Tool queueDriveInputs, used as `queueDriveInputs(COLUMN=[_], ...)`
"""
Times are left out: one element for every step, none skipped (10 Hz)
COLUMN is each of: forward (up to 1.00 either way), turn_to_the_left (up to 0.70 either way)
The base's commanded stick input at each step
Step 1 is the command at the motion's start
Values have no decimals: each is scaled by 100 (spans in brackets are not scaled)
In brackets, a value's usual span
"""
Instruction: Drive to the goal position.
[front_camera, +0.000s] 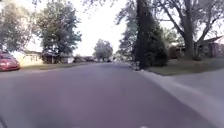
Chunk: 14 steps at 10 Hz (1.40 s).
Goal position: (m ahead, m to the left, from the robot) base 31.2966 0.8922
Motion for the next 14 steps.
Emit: queueDriveInputs(forward=[100,100,100,100,100,100,100,100,100,100,100,100,100,100], turn_to_the_left=[0,0,0,0,0,0,0,0,0,0,0,0,0,0])
